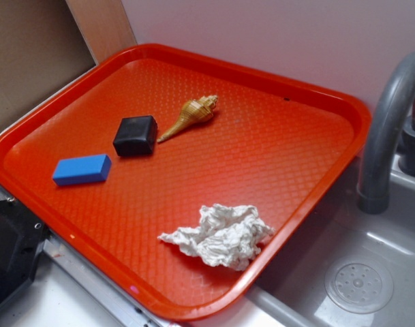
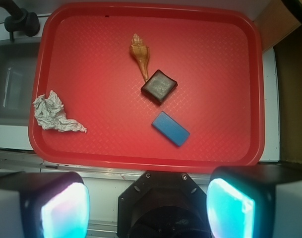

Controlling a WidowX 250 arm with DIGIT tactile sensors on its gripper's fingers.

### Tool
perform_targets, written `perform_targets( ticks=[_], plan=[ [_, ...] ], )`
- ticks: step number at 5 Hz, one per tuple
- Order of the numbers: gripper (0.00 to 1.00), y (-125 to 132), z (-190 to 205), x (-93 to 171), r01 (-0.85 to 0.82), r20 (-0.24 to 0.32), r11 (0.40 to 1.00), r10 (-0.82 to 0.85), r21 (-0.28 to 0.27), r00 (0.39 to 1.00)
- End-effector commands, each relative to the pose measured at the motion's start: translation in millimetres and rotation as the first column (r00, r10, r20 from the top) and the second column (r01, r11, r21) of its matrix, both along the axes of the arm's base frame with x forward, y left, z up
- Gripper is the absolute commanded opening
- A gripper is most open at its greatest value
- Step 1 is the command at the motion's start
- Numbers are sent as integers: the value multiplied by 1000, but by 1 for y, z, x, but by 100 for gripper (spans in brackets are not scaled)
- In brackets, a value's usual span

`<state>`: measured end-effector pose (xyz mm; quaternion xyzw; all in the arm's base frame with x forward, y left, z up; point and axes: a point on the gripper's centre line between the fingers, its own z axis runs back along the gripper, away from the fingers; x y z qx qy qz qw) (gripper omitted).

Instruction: Grab the white paper.

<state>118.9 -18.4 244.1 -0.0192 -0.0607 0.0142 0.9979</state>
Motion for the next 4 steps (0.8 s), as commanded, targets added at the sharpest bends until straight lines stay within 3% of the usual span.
perform_targets(
  ticks=[1, 2, 4],
  plan=[
    [100, 0, 0, 0, 0, 0, 1000, 0, 0, 1000],
    [100, -23, -10, 18, 248, 111, 969, -246, -3, 963],
    [100, -91, -33, 23, 627, 275, 779, -610, 33, 743]
  ],
)
